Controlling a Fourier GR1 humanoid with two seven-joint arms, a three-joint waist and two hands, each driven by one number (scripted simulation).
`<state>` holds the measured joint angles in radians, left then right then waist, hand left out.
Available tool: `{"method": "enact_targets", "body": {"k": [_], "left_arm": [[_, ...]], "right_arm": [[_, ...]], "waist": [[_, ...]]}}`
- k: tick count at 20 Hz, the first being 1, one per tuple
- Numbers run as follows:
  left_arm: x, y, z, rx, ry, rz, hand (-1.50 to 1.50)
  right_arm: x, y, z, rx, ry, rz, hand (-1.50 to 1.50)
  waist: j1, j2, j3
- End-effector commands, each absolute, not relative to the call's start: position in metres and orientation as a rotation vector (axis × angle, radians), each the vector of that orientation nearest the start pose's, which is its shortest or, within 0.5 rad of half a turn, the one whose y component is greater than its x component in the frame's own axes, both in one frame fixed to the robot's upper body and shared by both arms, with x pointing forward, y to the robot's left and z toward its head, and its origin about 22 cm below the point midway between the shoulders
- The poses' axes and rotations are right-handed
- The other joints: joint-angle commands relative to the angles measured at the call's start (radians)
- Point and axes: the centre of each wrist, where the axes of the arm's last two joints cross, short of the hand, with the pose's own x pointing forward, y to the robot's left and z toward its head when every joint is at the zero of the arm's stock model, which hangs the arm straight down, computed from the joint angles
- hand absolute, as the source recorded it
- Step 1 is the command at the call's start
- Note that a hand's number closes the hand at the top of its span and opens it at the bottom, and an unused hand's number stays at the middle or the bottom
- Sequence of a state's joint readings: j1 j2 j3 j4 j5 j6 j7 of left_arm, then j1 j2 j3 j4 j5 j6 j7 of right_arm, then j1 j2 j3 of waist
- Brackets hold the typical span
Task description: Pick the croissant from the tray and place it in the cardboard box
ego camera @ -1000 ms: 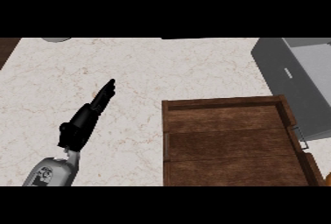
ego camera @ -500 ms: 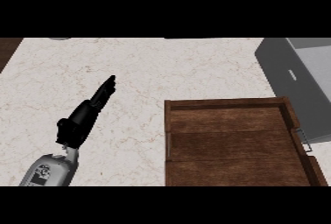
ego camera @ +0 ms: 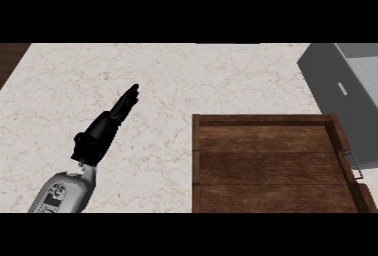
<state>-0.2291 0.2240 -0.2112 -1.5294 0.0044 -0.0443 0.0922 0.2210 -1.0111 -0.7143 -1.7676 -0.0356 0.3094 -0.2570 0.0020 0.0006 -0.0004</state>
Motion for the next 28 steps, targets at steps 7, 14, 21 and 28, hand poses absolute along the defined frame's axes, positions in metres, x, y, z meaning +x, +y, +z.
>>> {"method": "enact_targets", "body": {"k": [7,14,21,28], "left_arm": [[0.275,0.211,0.037,-0.046,-1.608,-0.456,0.0],[0.282,0.206,0.037,-0.07,-1.602,-0.471,0.0],[0.29,0.211,0.046,-0.087,-1.592,-0.481,0.0],[0.29,0.192,0.028,-0.066,-1.602,-0.455,0.0]], "right_arm": [[0.23,-0.46,0.281,-0.97,-1.739,0.745,1.5],[0.278,-0.471,0.261,-1.105,-1.672,0.744,1.5],[0.31,-0.485,0.224,-1.122,-1.593,0.85,1.5],[0.348,-0.471,0.18,-1.015,-1.511,0.82,1.5]], "waist": [[0.02,0.002,0.0],[0.032,0.007,0.001],[0.026,0.007,0.001],[0.02,0.007,0.001]]}}
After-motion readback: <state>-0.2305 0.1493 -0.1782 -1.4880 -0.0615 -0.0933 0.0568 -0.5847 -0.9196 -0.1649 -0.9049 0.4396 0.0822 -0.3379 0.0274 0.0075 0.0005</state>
